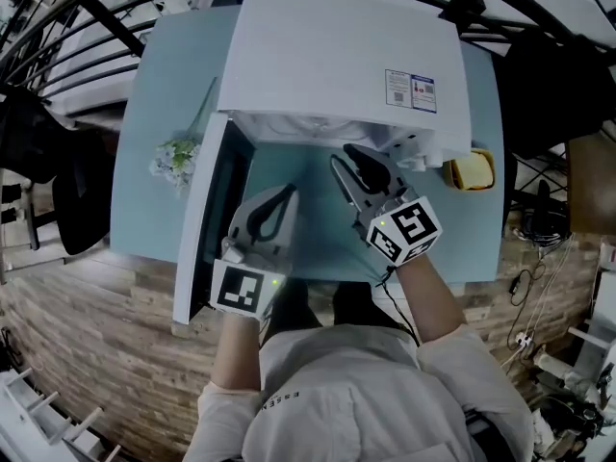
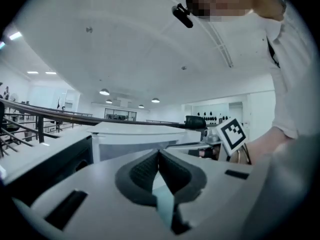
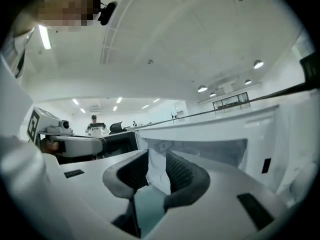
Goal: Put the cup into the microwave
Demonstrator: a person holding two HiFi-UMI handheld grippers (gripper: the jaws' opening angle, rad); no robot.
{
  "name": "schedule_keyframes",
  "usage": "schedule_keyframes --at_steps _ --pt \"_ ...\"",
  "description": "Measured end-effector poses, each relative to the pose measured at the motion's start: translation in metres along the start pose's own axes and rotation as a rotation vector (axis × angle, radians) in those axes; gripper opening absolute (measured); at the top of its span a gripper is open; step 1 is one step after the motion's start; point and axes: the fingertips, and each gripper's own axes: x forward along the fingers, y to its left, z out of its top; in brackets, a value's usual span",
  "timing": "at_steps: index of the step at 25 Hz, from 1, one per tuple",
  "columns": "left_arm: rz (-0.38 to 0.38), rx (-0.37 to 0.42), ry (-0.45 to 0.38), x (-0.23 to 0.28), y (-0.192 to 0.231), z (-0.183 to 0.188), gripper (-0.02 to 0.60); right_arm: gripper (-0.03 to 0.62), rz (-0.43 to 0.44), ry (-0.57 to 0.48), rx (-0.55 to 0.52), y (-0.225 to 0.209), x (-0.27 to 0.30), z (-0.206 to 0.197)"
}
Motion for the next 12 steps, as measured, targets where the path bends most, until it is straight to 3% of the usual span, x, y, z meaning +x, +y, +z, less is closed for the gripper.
schedule_keyframes --at_steps 2,7,12 --pt "0.002 0.011 -0.013 -0.002 0.000 0.016 0.003 0.118 -0.003 -0.023 0.002 0.005 -0.011 0.019" --pt "-0.005 0.062 -0.039 -0.007 0.000 0.040 0.003 0.032 -0.040 -0.061 -0.004 0.011 -0.038 0.052" --pt "-0.031 0.127 -0.069 -0.010 -0.008 0.066 0.003 0.017 -0.045 -0.096 -0.034 0.019 -0.060 0.075"
